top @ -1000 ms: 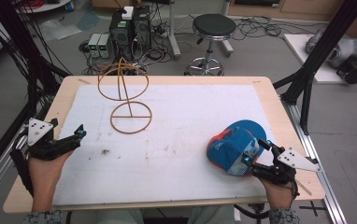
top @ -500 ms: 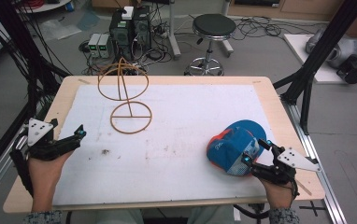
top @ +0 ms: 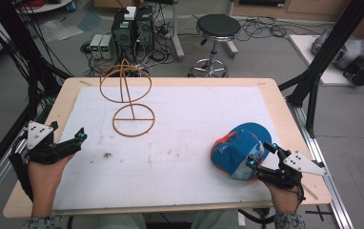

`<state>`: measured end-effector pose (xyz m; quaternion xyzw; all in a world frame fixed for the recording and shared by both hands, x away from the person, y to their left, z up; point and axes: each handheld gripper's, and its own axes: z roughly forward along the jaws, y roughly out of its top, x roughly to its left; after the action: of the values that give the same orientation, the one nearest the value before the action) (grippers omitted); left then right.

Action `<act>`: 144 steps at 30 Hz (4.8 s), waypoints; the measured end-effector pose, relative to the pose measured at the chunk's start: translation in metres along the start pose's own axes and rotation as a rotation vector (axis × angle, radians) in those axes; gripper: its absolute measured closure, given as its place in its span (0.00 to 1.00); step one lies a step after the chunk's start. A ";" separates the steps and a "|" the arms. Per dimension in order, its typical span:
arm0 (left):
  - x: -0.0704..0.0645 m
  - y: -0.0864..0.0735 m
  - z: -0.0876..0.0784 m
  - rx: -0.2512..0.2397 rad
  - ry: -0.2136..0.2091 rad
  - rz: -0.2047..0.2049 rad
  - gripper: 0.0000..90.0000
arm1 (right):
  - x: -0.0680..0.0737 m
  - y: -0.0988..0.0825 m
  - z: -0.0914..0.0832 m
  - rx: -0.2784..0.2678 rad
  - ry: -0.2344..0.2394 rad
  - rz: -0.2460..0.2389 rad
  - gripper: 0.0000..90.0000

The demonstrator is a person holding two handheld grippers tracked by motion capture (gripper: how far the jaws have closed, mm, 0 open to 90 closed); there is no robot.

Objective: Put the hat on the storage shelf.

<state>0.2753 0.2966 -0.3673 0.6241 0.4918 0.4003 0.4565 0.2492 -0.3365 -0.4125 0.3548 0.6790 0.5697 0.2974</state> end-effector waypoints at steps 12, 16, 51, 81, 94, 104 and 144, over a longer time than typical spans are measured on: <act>0.000 0.000 0.000 0.000 0.002 0.000 0.15 | -0.001 0.000 -0.001 0.001 -0.003 0.001 0.24; 0.000 0.000 0.000 -0.001 0.001 0.001 0.15 | -0.006 0.000 -0.007 -0.042 -0.044 0.037 0.19; 0.001 -0.004 -0.008 0.006 0.012 0.006 0.15 | -0.024 -0.003 -0.017 -0.140 -0.164 0.142 0.14; 0.000 -0.004 -0.009 0.002 0.006 0.007 0.15 | -0.023 -0.002 -0.016 -0.138 -0.161 0.136 0.14; 0.001 -0.005 -0.009 0.007 0.009 0.005 0.15 | -0.024 -0.003 -0.015 -0.131 -0.157 0.139 0.14; 0.002 -0.005 -0.009 0.007 0.010 0.005 0.15 | -0.024 -0.003 -0.015 -0.129 -0.155 0.139 0.14; 0.003 -0.005 -0.009 0.007 0.013 0.003 0.15 | -0.023 -0.003 -0.014 -0.123 -0.149 0.140 0.14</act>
<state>0.2657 0.3020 -0.3699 0.6238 0.4953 0.4034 0.4503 0.2507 -0.3640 -0.4134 0.4238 0.5925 0.6016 0.3278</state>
